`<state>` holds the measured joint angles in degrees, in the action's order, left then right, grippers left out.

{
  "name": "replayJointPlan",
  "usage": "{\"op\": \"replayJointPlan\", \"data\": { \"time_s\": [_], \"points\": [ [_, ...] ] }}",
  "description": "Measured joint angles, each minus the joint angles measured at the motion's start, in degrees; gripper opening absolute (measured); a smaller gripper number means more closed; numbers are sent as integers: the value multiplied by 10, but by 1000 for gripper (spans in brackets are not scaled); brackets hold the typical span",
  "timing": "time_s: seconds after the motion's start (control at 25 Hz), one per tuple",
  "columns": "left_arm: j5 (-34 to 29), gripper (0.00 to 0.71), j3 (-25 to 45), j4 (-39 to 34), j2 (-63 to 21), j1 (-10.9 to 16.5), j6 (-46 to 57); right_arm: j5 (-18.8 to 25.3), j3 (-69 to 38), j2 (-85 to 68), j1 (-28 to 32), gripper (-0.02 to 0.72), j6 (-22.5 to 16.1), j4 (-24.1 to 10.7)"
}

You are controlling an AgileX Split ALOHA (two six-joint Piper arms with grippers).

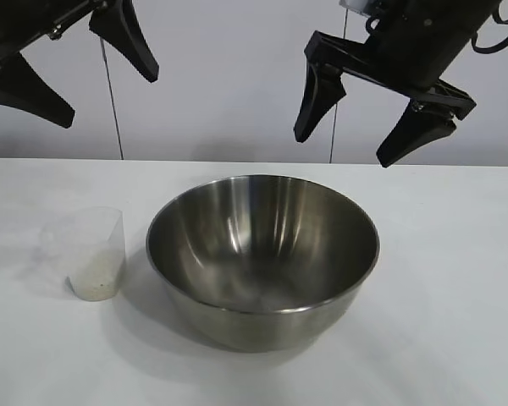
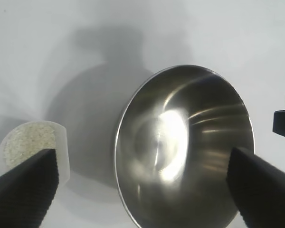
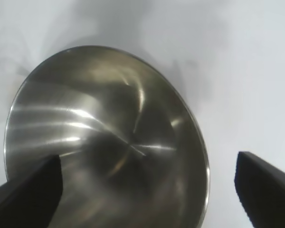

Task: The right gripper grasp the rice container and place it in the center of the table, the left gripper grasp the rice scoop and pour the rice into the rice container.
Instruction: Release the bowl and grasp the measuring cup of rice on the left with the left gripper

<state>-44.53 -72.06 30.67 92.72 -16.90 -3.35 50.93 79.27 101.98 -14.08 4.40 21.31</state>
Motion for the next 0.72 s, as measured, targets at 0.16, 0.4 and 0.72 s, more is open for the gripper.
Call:
{"op": "replayJointPlan", "data": {
  "time_s": [0.16,0.4,0.72],
  "points": [
    [0,693,0,0,0,0,0,13,0,0,38,683,-1,16],
    [0,693,0,0,0,0,0,25,0,0,65,683,6,35],
    [0,693,0,0,0,0,0,29,0,0,65,683,8,38]
  ]
}}
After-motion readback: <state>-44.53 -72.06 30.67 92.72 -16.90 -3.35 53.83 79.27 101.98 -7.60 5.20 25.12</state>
